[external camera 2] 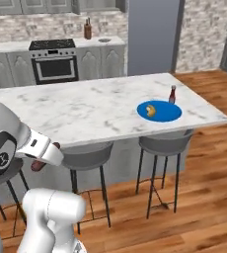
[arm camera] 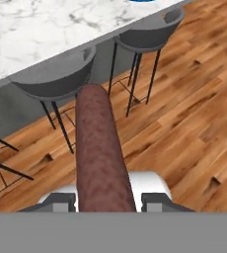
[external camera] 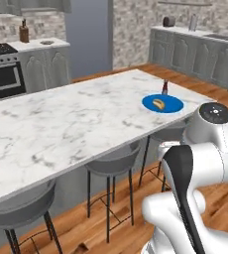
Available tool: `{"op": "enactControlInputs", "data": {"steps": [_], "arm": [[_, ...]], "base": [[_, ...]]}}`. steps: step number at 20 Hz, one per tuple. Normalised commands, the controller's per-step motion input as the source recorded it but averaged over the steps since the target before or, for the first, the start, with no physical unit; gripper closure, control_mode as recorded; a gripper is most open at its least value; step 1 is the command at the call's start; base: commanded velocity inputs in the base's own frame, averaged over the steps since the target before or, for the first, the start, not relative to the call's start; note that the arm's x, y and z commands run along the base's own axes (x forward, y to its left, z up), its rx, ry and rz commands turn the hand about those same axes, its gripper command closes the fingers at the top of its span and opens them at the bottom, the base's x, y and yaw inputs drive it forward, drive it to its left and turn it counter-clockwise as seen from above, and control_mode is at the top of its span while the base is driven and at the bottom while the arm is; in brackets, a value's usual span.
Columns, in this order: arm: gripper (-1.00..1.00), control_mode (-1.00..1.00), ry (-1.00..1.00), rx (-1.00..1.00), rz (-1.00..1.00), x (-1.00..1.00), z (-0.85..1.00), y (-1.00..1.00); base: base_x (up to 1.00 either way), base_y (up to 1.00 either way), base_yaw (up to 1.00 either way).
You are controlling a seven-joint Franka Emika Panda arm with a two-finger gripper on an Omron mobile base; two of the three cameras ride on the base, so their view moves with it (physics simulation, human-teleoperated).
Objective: Move the hot dog bun to the plate on the dining table and place the condiment next to that plate. Then navigate to the fridge and take the sausage and place it on the plate as well.
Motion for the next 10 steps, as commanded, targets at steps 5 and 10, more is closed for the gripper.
{"op": "enactControlInputs", "data": {"steps": [5, 10], "arm": [[1.00, 1.00, 0.00, 0.00, 0.00, 0.00, 0.00, 0.00], [1.00, 1.00, 0.00, 0.00, 0.00, 0.00, 0.00, 0.00]], "base": [[0.91, -0.80, 0.39], [0.90, -0.78, 0.39]]}}
